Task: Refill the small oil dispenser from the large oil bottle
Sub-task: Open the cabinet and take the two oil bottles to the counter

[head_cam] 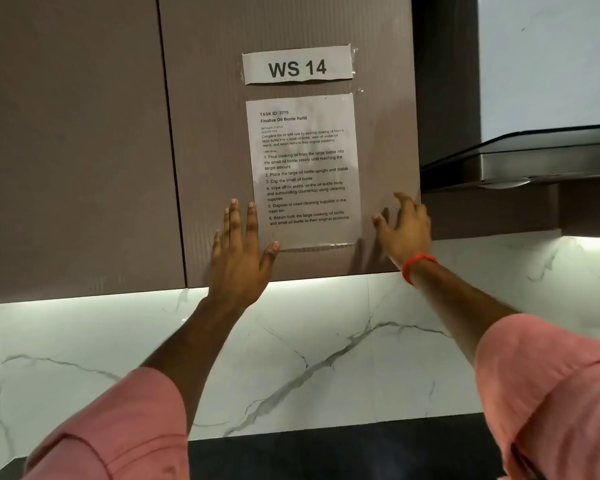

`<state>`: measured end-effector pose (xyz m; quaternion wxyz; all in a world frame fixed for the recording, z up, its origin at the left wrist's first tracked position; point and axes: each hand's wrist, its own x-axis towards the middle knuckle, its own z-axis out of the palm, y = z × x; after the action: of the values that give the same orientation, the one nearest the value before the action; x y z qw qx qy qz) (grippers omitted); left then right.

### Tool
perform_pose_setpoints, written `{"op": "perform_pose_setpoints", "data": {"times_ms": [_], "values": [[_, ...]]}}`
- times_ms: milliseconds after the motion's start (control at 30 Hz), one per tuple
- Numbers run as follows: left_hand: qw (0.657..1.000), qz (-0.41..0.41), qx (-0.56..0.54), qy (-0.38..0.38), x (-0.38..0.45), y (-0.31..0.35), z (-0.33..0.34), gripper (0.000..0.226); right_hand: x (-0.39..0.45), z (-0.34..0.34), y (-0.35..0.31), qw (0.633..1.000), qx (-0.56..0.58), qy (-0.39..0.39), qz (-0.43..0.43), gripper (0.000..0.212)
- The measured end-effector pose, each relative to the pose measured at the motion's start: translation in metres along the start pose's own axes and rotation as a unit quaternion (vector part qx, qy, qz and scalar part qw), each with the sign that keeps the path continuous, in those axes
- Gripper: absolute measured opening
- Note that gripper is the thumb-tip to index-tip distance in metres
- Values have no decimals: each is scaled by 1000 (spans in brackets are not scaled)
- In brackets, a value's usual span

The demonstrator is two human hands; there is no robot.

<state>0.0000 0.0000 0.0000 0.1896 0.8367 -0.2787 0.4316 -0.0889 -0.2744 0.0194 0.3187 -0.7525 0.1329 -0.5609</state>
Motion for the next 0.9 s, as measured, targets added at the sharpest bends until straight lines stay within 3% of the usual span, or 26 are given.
{"op": "perform_pose_setpoints", "data": {"times_ms": [267, 567, 667, 900], "values": [[1000, 5, 10, 16, 4, -7, 27, 83, 4, -6, 40, 993, 38, 46, 104, 62], [1000, -5, 14, 6, 3, -4, 42, 84, 0, -2, 66, 946, 213, 49, 239, 68], [1000, -10, 10, 3, 2, -1, 44, 82, 0, -4, 64, 931, 255, 54, 256, 67], [1000, -21, -9, 8, -3, 13, 43, 76, -6, -1, 54, 940, 248, 35, 231, 87]]}}
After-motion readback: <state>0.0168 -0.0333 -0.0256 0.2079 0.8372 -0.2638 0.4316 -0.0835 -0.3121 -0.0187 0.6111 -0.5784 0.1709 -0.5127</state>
